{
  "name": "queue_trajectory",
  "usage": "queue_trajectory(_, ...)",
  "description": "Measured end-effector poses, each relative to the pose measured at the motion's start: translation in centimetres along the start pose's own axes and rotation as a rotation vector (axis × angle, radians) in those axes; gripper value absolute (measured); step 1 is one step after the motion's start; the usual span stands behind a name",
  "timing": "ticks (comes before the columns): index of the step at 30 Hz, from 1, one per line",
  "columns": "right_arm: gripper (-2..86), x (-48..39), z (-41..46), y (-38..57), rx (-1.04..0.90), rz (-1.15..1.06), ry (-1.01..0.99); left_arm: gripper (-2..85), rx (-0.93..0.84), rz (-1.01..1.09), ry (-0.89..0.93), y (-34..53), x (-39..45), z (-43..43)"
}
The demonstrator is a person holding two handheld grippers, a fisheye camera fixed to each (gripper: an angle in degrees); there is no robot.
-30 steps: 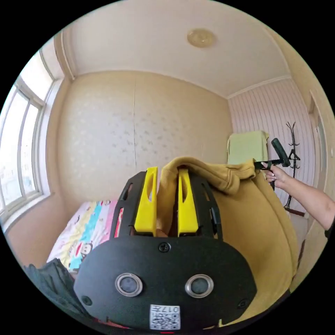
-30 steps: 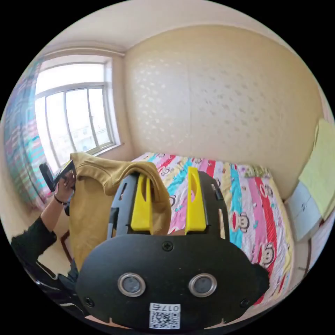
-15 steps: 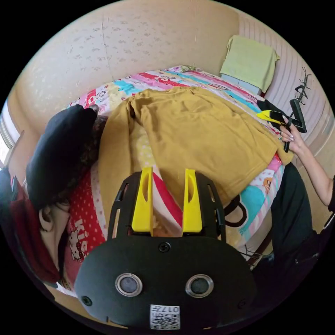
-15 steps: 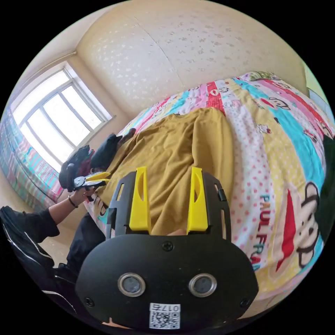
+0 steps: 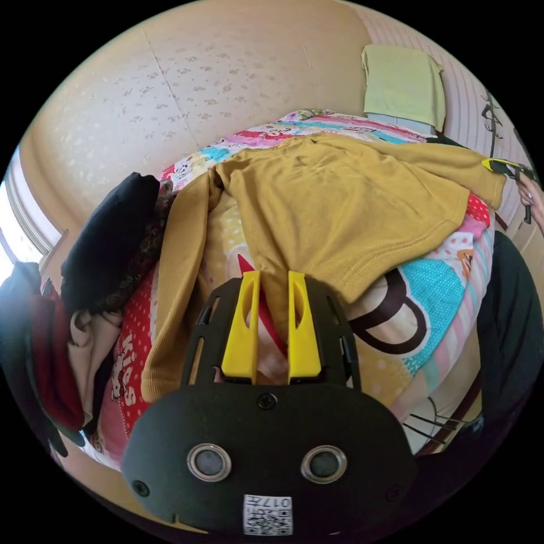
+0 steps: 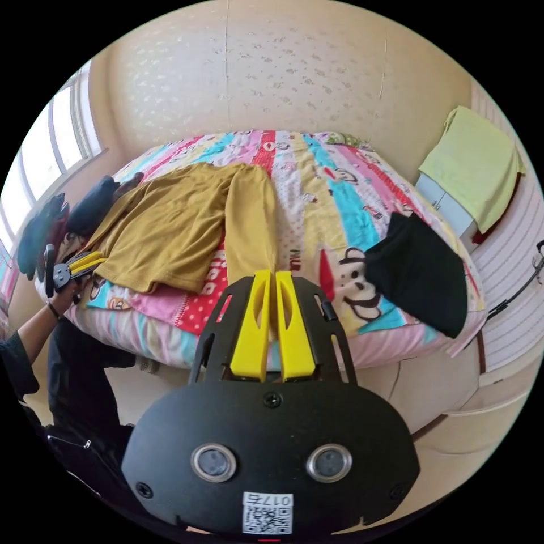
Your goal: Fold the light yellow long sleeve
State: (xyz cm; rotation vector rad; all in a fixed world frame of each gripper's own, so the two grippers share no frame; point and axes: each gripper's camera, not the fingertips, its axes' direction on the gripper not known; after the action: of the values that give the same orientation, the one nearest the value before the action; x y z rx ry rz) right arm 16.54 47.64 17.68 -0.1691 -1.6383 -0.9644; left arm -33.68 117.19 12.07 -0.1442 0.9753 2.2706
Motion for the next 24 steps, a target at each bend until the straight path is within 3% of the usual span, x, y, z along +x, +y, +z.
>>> queue_trajectory(4, 4.5, 6.5, 2.6, -1.1, -0.092, 0.073, 0.096, 8.3, -0.002, -0.022, 0.052, -0.9, -2.2, -0.7)
queue_trajectory(6, 9.3, 8.7, 3.0, -0.2, -0.109, 0.136, 0.068, 8.3, -0.001, -0.025, 0.057, -1.3, -2.8, -1.1)
queue_trajectory(10, 11.5, 4.8, -2.7, 3.3, 0.203, 0.043, -0.143, 8.3, 0.002, -0.022, 0.047, -2.1, -3.8, -2.1)
queue_trajectory(12, 10.6, 0.4, -4.0, 5.7, 0.291, -0.127, -0.325, 8.3, 0.002, -0.025, 0.054, -2.4, -4.4, -2.4)
queue_trajectory(15, 10.8, -4.2, -1.8, 7.3, 0.189, -0.247, -0.475, 8.3, 0.000, -0.042, 0.095, -2.9, -5.9, -3.0)
queue_trajectory(18, 12.5, -6.6, 2.1, 8.0, 0.026, -0.243, -0.465, 8.3, -0.003, -0.058, 0.131, -3.3, -7.2, -3.5)
queue_trajectory(24, 11.2, -4.6, 3.5, 8.7, 0.035, -0.074, -0.403, 8.3, -0.003, -0.056, 0.125, -4.1, -8.4, -4.7)
